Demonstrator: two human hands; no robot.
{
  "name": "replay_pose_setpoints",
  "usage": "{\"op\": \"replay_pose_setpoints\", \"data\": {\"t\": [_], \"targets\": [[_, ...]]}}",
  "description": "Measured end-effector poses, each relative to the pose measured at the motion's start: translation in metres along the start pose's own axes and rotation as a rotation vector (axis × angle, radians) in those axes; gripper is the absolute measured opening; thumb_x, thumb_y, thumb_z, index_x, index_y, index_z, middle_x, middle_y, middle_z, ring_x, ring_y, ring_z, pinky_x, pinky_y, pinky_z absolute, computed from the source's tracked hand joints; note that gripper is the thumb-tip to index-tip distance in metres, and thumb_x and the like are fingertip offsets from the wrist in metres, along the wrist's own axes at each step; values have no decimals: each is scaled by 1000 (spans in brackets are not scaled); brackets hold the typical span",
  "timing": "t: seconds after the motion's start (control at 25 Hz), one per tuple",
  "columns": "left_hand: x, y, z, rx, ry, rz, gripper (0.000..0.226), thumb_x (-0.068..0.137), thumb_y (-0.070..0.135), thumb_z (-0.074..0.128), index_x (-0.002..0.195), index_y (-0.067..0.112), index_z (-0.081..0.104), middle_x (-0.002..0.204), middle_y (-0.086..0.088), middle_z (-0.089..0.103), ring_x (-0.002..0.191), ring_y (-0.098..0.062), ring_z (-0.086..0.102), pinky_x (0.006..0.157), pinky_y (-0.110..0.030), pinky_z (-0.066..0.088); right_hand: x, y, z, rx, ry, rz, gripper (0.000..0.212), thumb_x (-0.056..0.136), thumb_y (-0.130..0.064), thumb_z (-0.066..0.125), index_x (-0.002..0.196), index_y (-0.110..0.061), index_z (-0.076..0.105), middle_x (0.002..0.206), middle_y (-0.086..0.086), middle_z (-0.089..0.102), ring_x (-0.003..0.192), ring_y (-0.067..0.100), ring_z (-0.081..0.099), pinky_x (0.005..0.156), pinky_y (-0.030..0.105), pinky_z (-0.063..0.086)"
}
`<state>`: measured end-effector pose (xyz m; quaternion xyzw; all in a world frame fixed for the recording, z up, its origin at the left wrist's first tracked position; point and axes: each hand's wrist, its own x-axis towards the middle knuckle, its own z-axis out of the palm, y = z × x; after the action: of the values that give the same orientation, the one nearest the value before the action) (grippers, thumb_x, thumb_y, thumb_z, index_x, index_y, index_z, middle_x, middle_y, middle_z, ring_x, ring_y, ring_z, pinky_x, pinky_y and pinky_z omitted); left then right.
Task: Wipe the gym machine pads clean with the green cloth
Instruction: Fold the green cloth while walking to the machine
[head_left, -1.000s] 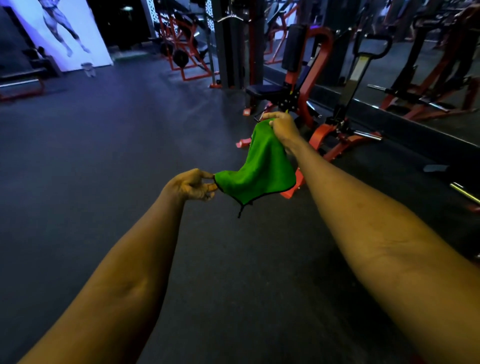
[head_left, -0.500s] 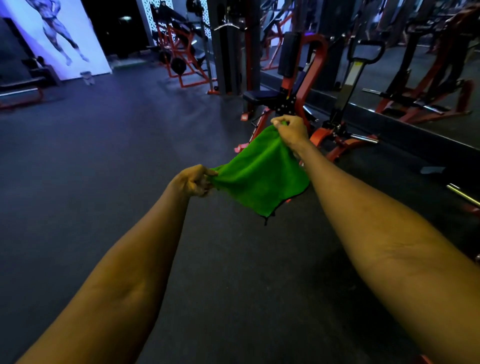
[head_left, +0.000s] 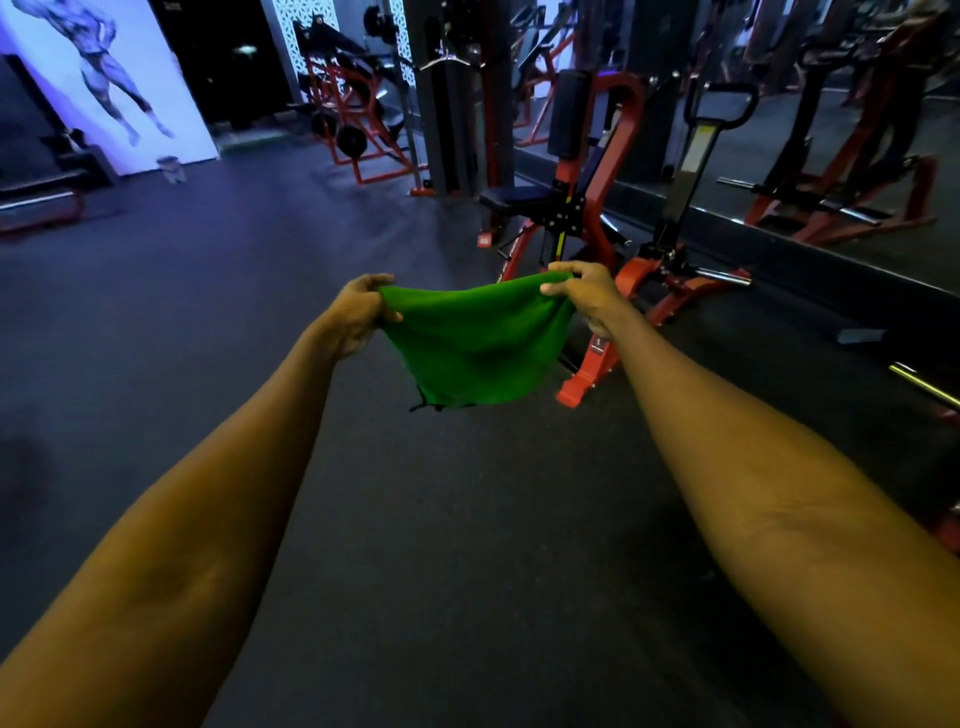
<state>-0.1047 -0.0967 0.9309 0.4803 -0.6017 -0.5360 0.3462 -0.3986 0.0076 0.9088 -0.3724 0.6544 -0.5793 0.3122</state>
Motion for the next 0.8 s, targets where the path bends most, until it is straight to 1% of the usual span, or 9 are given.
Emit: {"op": "replay_pose_setpoints", "data": {"t": [0.08, 0.16, 0.32, 0.4, 0.48, 0.56, 0.64, 0.72, 0.8], "targets": [[0, 0, -3, 305, 57, 61, 47, 85, -8, 66, 127, 3, 48, 101, -13, 55, 83, -21, 57, 69, -36, 52, -3, 2, 0, 1, -52, 29, 53, 79, 15, 71, 129, 4, 60, 104, 14, 63, 81, 18, 62, 64, 15, 54], [-4, -1, 0, 469, 194, 127, 33, 88, 16, 73, 111, 11, 49, 102, -8, 55, 90, -22, 55, 78, -37, 48, -2, 6, 0, -117, -49, -20, 48, 80, 12, 74, 126, 4, 62, 104, 12, 63, 89, 19, 61, 62, 12, 52], [8, -9, 5, 249, 352, 49, 31, 88, 41, 67, 79, 15, 52, 75, -3, 51, 82, -27, 63, 75, -43, 55, -4, 0, -5, -294, 58, -154, 30, 87, -9, 77, 115, 1, 70, 104, 9, 66, 93, 15, 57, 73, 19, 46], [3, -1, 10, -92, 205, -55, 29, 93, 34, 67, 76, 13, 56, 73, -8, 58, 73, -26, 65, 65, -37, 56, -3, -4, -8, -323, 120, -179, 24, 90, -14, 74, 109, 1, 73, 104, 12, 70, 91, 14, 57, 76, 23, 45], [-14, 11, 16, -244, -94, -91, 13, 93, 18, 67, 88, 7, 62, 82, -9, 66, 76, -19, 66, 64, -31, 60, -1, -4, -12, -270, 163, -136, 23, 92, -13, 71, 108, 4, 73, 101, 14, 72, 88, 15, 58, 77, 26, 46], [-13, 17, 12, -8, -208, -51, 19, 86, -2, 69, 104, -1, 62, 93, -13, 65, 87, -23, 64, 72, -27, 60, 0, -3, -16, -89, 110, -29, 31, 87, -4, 74, 113, 11, 67, 92, 12, 68, 85, 18, 60, 80, 31, 50], [-8, 17, 5, 430, -72, 46, 29, 80, -2, 77, 106, -10, 66, 92, -15, 61, 88, -25, 59, 75, -34, 53, -1, -4, -20, -59, 28, 18, 40, 80, 4, 78, 117, 12, 64, 87, 8, 64, 84, 21, 62, 82, 35, 54], [-2, 13, 2, 662, 94, 124, 26, 83, 15, 79, 93, -7, 70, 86, -12, 58, 82, -23, 55, 73, -37, 47, -1, -5, -23, -339, 27, -43, 34, 83, -7, 80, 113, 3, 68, 94, 10, 66, 89, 22, 62, 82, 35, 52], [-5, 15, 4, 660, 123, 111, 27, 86, 27, 76, 83, 2, 66, 82, -10, 54, 76, -22, 51, 68, -38, 43, -2, -5, -25, -615, 78, -135, 27, 88, -23, 77, 105, -4, 72, 107, 15, 66, 97, 24, 61, 79, 28, 45]]}}
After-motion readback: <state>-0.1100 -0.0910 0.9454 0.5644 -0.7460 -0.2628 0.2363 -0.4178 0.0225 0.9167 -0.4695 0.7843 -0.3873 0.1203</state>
